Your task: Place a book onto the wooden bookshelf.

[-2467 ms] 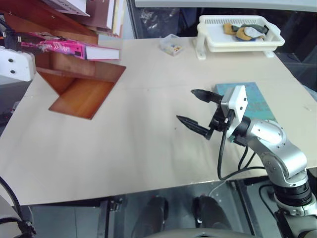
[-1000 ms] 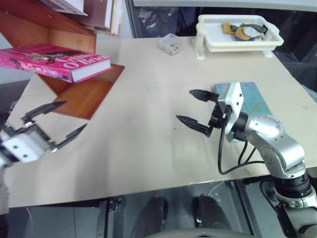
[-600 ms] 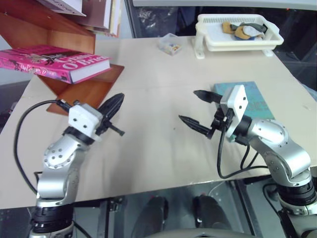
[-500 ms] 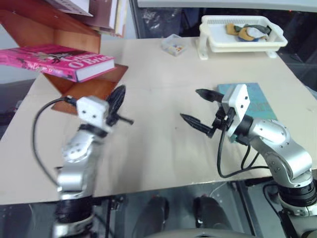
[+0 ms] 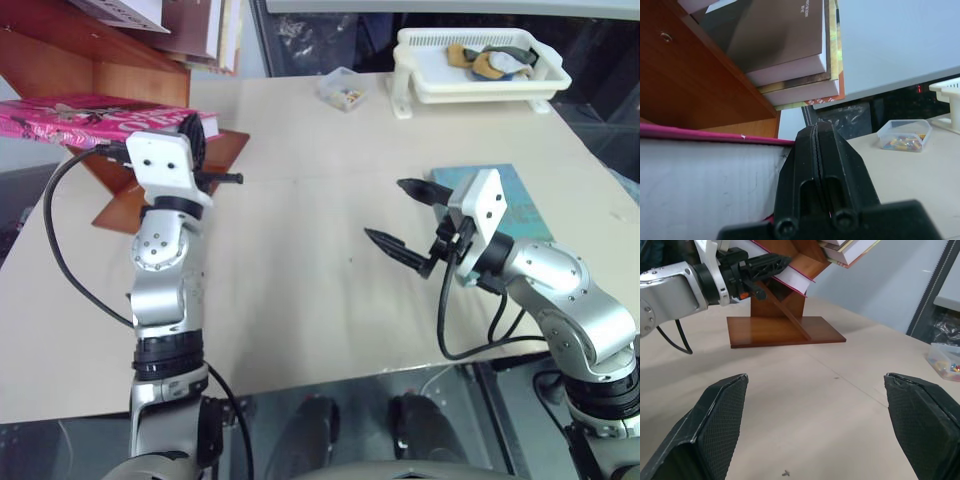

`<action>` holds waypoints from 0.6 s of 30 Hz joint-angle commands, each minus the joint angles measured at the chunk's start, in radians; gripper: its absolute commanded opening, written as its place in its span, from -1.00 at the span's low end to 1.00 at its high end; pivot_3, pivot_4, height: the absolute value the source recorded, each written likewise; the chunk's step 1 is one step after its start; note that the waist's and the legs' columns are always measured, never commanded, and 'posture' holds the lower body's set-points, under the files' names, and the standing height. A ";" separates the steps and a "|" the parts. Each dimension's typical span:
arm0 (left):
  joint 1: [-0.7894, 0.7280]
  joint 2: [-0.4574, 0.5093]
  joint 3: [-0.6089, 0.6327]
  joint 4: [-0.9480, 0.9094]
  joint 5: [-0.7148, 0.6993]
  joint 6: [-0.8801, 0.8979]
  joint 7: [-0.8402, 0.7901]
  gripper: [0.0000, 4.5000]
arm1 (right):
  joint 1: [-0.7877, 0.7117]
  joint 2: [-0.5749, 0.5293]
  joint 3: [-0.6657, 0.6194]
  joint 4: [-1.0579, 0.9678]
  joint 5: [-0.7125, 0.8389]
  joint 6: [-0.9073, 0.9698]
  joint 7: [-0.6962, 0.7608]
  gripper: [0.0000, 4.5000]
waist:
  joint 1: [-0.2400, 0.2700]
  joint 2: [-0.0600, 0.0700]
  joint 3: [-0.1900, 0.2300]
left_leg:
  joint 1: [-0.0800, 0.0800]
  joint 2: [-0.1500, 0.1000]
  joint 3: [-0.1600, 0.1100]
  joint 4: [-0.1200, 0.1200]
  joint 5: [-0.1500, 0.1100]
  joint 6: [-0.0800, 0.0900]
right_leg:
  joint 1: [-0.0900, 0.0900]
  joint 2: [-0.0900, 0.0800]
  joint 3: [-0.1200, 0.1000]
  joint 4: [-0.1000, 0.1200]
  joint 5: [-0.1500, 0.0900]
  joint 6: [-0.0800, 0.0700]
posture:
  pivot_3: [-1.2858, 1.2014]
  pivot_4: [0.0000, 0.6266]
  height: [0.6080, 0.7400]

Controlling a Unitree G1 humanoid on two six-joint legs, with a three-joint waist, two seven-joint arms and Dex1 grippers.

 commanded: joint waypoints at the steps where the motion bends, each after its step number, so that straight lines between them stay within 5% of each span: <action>1: -0.035 0.107 0.069 -0.026 0.022 -0.030 -0.033 -0.99 | -0.004 -0.004 -0.027 -0.045 0.014 -0.005 -0.002 1.00 | -0.006 0.000 0.000 | 0.000 0.000 0.000 0.000 0.000 0.000 | 0.000 0.000 0.000 0.000 0.000 0.000 | 0.03 -0.52 1.00; 7: -0.006 0.231 0.037 -0.042 0.070 -0.074 -0.125 -0.99 | -0.005 -0.008 -0.025 -0.040 0.016 -0.009 0.005 1.00 | -0.020 0.001 0.000 | 0.001 0.000 0.001 -0.001 0.000 0.000 | 0.000 0.000 0.001 0.000 0.000 0.000 | 0.03 -0.52 1.00; 18: 0.054 0.241 0.029 -0.028 0.088 0.079 -0.105 -0.99 | -0.004 -0.011 -0.024 -0.029 0.025 -0.014 0.015 1.00 | -0.024 0.002 0.001 | 0.002 0.002 0.000 -0.001 0.000 0.001 | 0.000 0.000 0.001 0.001 0.000 0.000 | 0.03 -0.52 1.00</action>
